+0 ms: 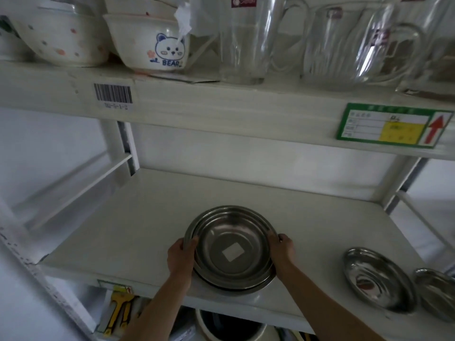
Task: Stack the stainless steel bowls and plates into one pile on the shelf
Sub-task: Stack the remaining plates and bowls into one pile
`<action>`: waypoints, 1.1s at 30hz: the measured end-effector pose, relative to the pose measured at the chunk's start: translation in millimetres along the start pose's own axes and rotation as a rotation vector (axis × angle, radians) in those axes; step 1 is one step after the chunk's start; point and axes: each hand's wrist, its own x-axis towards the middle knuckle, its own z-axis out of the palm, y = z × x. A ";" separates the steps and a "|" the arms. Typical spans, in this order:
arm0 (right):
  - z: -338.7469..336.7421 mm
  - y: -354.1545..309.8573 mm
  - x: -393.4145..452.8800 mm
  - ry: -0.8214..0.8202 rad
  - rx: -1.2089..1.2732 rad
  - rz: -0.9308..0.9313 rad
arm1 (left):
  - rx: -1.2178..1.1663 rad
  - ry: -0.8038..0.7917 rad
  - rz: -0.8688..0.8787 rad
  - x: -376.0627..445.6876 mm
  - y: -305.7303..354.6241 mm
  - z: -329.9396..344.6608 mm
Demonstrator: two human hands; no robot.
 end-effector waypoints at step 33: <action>-77.1 -13.1 14.4 0.277 -0.183 -0.118 | 0.121 -0.119 0.440 -41.8 71.1 98.1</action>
